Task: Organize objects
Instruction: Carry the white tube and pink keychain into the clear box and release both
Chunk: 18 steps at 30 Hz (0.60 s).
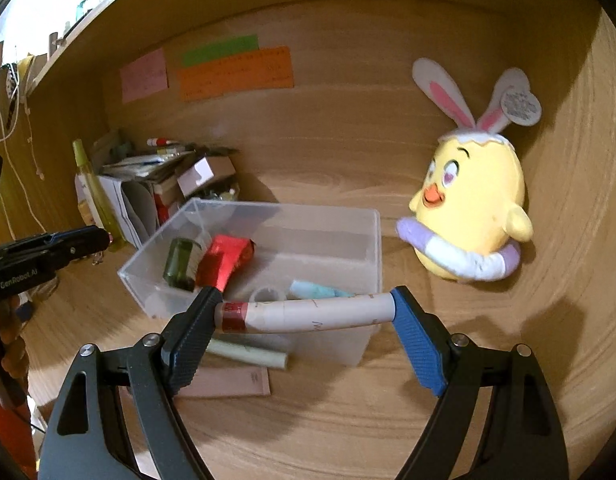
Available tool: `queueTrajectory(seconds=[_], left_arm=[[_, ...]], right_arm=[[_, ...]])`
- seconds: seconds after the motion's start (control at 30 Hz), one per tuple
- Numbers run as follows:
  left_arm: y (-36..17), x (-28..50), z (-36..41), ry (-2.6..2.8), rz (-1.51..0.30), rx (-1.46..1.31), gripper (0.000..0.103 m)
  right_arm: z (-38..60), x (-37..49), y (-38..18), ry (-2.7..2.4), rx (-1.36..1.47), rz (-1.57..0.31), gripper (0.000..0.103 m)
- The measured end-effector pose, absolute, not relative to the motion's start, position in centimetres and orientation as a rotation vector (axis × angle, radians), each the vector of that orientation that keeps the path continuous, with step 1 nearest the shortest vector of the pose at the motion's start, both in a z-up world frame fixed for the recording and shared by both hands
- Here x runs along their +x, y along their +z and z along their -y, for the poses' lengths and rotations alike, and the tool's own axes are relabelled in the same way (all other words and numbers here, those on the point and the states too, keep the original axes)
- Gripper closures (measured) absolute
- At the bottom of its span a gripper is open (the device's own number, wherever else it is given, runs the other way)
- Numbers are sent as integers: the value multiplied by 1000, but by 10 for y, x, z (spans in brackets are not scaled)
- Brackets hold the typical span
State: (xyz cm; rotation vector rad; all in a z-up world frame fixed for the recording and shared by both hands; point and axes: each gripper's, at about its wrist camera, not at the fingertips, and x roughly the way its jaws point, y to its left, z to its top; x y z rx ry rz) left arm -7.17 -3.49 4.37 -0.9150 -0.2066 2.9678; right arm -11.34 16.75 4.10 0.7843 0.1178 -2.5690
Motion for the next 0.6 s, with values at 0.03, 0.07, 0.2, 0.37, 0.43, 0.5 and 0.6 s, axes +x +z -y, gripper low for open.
queueTrajectory(seconds=[0.03,0.07,0.2,0.37,0.43,0.5,0.6], left_arm=[[46,-73,35,2971,209,-905,78],[49,-74,35,2973,210,-896,78],[57,-83,37,2973,229,-872,78],[61,-96,36,2969,248,-858,78],[59,-104,36,2965,259,-871,78],[54,-111,36,2949,277,-897,78],[43,-123,36,2918,300,-952,78]], right_arm=[[-166,-115,42,-2569,777,-119,20],[-163,-117,44,-2569,770,-120,20],[-158,-123,51,-2570,743,-123,20],[-154,-133,59,-2577,721,-110,20],[-152,-138,60,-2572,722,-98,20],[-150,-144,58,-2569,734,-92,20],[-146,-154,50,-2563,775,-96,20]])
